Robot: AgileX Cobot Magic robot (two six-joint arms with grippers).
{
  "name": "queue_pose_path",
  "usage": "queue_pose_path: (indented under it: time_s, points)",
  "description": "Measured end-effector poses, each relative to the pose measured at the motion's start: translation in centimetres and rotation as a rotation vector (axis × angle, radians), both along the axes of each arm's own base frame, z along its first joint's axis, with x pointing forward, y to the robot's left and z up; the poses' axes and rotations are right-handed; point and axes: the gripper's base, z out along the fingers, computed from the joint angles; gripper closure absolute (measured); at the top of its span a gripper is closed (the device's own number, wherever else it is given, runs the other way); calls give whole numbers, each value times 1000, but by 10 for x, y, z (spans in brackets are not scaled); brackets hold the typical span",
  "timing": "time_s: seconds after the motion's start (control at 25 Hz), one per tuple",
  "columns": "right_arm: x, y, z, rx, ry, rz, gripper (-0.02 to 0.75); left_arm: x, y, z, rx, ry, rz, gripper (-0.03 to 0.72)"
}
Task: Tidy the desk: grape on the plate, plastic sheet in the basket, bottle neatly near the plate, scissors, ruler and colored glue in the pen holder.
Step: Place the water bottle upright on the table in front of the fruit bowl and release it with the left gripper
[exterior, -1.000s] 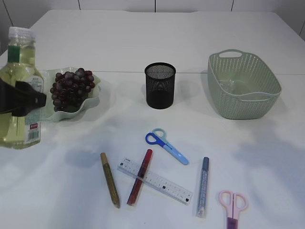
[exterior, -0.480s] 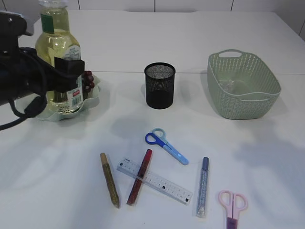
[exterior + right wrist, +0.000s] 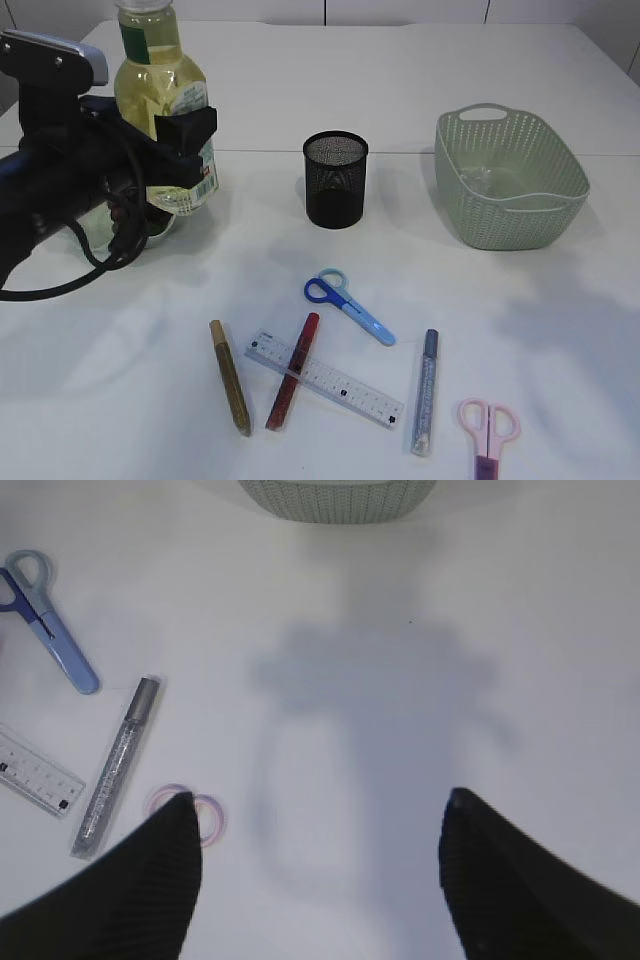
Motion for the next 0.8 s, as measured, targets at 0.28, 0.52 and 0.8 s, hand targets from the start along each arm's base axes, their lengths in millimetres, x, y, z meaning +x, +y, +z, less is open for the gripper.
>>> queue_pose_path:
  time_s: [0.28, 0.52, 0.8]
  points:
    - [0, 0, 0, -2, 0, 0, 163, 4, -5, -21, 34, 28, -26, 235]
    - [0, 0, 0, -2, -2, 0, 163, 9, -9, -43, 17, 8, -42, 235]
    - [3, 0, -3, -4, 6, 0, 163, 13, -11, -79, -26, 97, -32, 236]
